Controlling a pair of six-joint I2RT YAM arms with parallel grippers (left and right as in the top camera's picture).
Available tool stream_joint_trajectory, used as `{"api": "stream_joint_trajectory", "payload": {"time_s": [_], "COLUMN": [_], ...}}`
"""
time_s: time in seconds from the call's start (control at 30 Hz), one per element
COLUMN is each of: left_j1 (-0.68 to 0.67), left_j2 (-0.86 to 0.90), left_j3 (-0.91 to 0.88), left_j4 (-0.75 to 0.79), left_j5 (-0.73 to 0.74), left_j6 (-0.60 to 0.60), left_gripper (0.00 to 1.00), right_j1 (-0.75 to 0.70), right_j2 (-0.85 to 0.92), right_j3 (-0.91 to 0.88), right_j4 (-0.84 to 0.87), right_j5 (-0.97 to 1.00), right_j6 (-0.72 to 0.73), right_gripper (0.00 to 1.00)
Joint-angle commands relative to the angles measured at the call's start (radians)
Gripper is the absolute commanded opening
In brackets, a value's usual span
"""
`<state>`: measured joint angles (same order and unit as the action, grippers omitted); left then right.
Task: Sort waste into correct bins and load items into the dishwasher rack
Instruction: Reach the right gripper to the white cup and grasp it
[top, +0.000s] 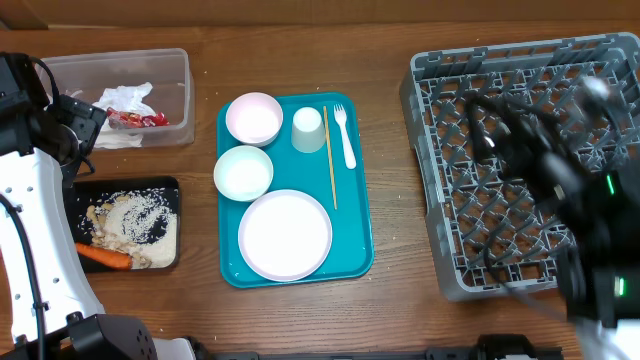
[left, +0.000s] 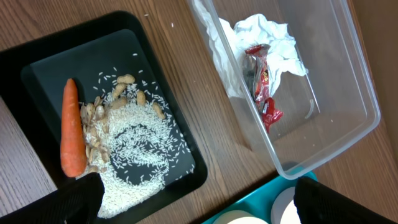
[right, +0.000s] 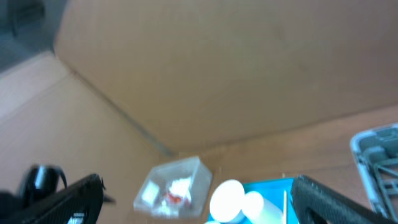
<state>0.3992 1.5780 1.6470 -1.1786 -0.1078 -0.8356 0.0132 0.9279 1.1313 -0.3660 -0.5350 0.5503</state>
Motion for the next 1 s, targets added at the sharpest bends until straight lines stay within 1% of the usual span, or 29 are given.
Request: {"api": "stream_joint_trajectory", "payload": {"time_s": [0.0, 0.03, 0.1, 0.13, 0.17, 0.2, 0.27, 0.3, 0.37, 0.57, 0.7, 0.97], "left_j1": [-0.001, -0.001, -0.001, -0.001, -0.001, -0.001, -0.001, -0.001, -0.001, -0.001, -0.001, -0.001], "left_j2": [0.006, 0.006, 0.006, 0.006, 0.006, 0.006, 0.006, 0.006, 0.006, 0.006, 0.006, 0.006], "left_j3": [0.007, 0.007, 0.007, 0.007, 0.007, 0.007, 0.007, 0.007, 0.007, 0.007, 0.007, 0.007], "left_j4": [0.001, 0.001, 0.001, 0.001, 0.001, 0.001, 0.001, 0.001, 0.001, 0.001, 0.001, 0.001], "left_j5": [-0.003, -0.003, -0.003, -0.003, -0.003, -0.003, -0.003, -0.003, -0.003, -0.003, -0.003, -0.003], "left_j6": [-0.010, -0.010, -0.010, -0.010, -0.010, -0.010, -0.010, -0.010, -0.010, -0.010, -0.010, -0.010], "left_gripper": [1.00, 1.00, 1.00, 1.00, 1.00, 1.00, 1.00, 1.00, 1.00, 1.00, 1.00, 1.00], "right_j1": [0.150, 0.195, 0.332, 0.361, 0.430, 0.513, 0.572, 0.580, 0.594, 0.594, 0.594, 0.594], "right_j2": [0.198, 0.246, 0.376, 0.404, 0.474, 0.580, 0.706, 0.731, 0.856, 1.043, 1.120, 1.177], "right_j3": [0.196, 0.236, 0.328, 0.342, 0.369, 0.383, 0.383, 0.383, 0.383, 0.381, 0.381, 0.373], "right_j4": [-0.124, -0.153, -0.200, -0.201, -0.192, -0.153, -0.097, -0.085, 0.000, 0.130, 0.179, 0.173], "right_j5": [0.074, 0.126, 0.299, 0.342, 0.462, 0.619, 0.698, 0.704, 0.705, 0.692, 0.691, 0.644], "right_j6": [-0.221, -0.246, -0.298, -0.301, -0.301, -0.300, -0.301, -0.300, -0.288, -0.286, -0.289, -0.290], "right_gripper": [1.00, 1.00, 1.00, 1.00, 1.00, 1.00, 1.00, 1.00, 1.00, 1.00, 1.00, 1.00]}}
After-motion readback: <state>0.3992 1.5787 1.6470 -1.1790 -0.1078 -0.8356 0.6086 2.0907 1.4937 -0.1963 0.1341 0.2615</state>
